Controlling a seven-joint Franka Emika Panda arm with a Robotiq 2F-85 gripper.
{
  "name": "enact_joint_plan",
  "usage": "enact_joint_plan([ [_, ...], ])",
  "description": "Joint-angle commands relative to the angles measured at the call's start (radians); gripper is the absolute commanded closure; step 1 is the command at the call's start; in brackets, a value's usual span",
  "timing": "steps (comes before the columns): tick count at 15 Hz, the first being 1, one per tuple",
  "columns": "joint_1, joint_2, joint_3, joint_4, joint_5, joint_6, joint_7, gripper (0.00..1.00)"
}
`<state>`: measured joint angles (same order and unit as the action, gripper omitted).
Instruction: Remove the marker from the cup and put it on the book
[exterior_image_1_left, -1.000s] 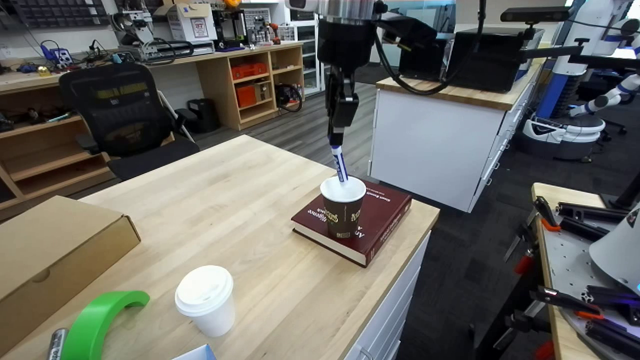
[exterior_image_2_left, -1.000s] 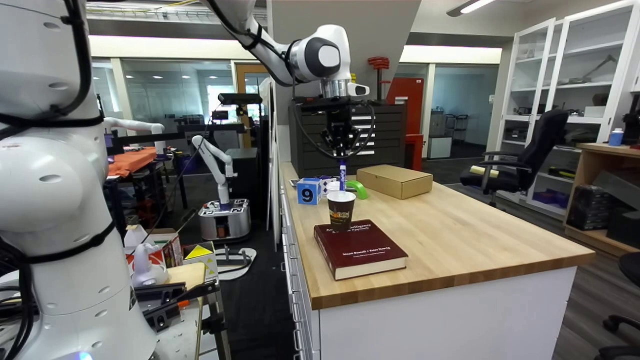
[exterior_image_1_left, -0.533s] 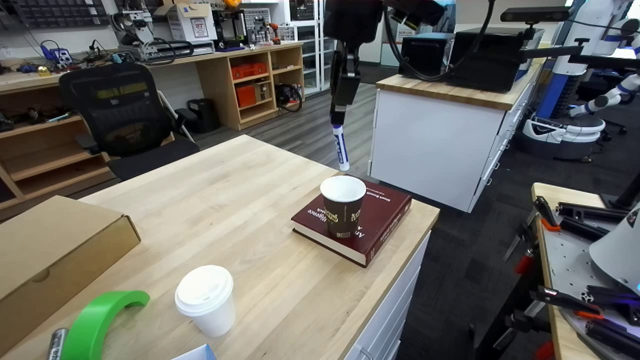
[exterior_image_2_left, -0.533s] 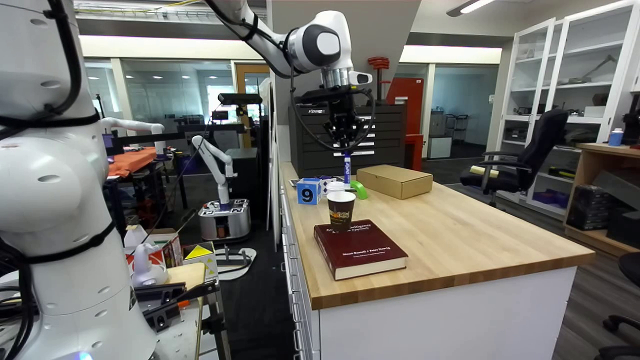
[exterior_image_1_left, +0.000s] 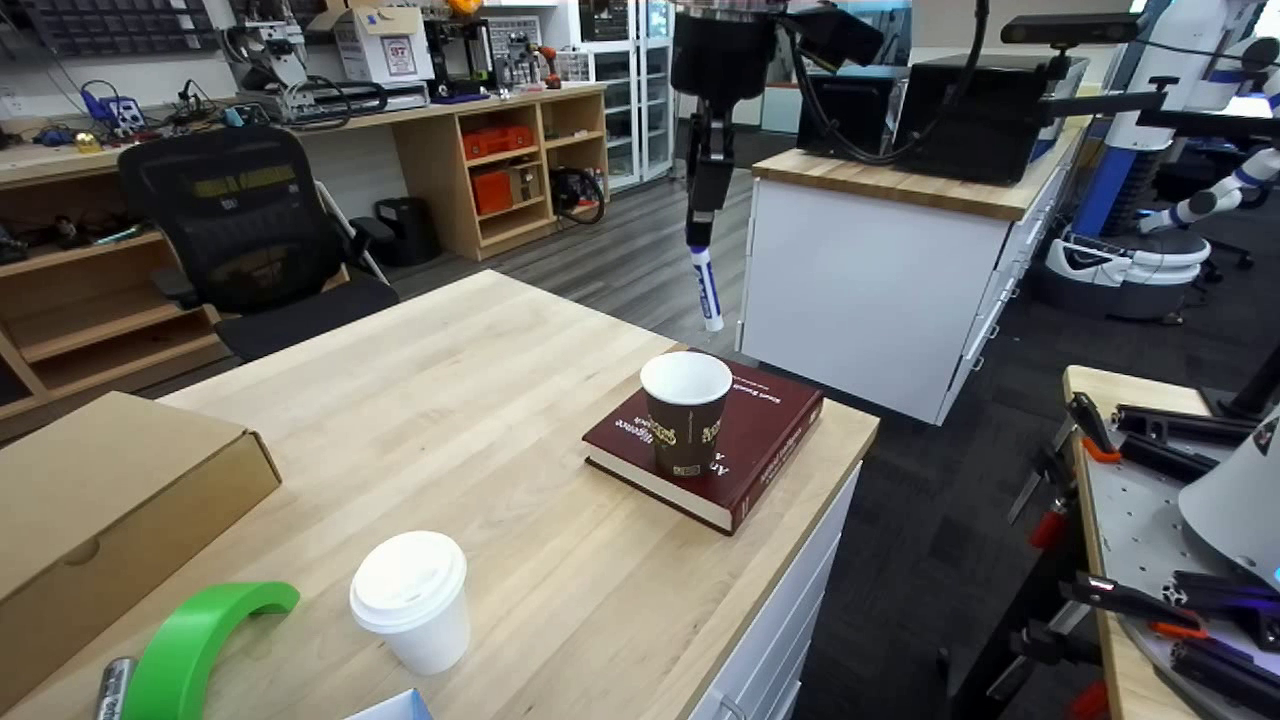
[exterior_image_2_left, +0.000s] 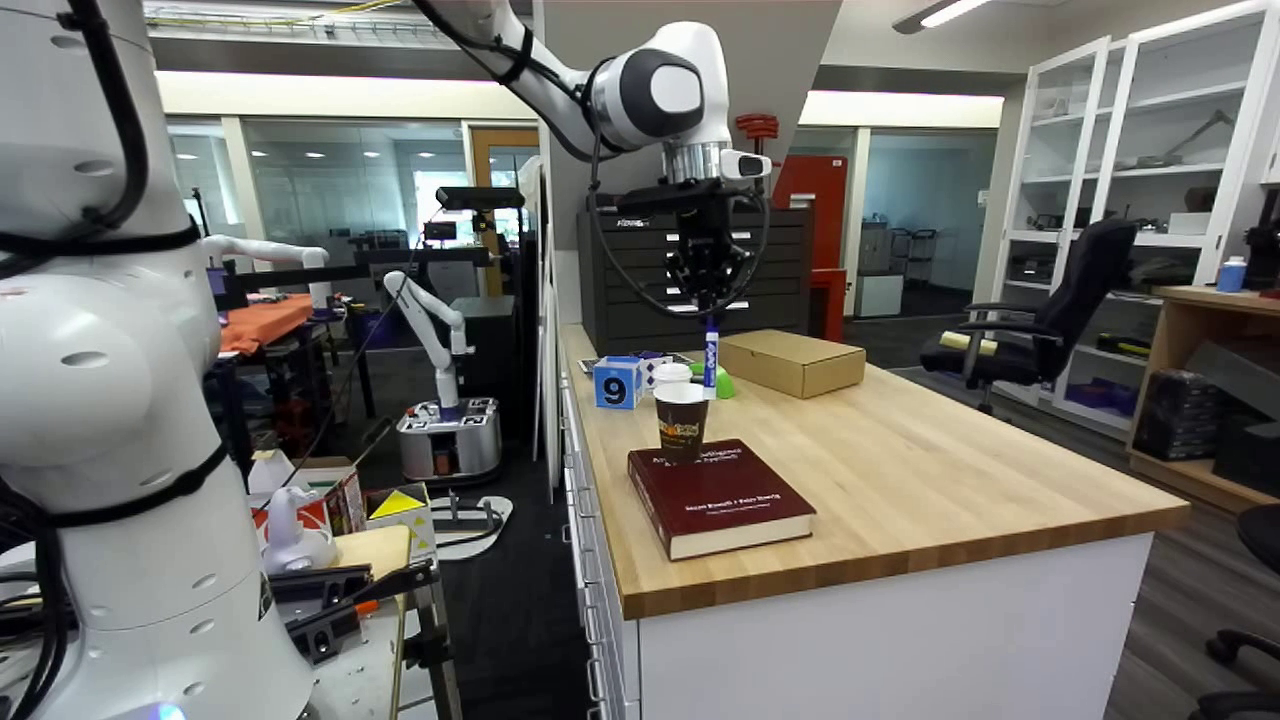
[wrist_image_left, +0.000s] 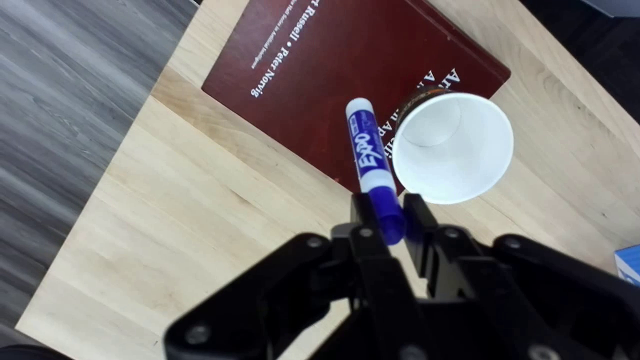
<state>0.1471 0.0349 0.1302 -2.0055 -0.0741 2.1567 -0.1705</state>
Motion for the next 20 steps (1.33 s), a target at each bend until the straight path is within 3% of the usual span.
enact_joint_plan([
  [1, -0.017, -0.017, -0.009, -0.025, 0.015, -0.043, 0.013, 0.95],
  [13, -0.052, 0.125, -0.028, 0.029, 0.092, -0.191, -0.022, 0.95],
  [20, -0.085, 0.264, -0.035, 0.127, 0.124, -0.256, -0.052, 0.95],
])
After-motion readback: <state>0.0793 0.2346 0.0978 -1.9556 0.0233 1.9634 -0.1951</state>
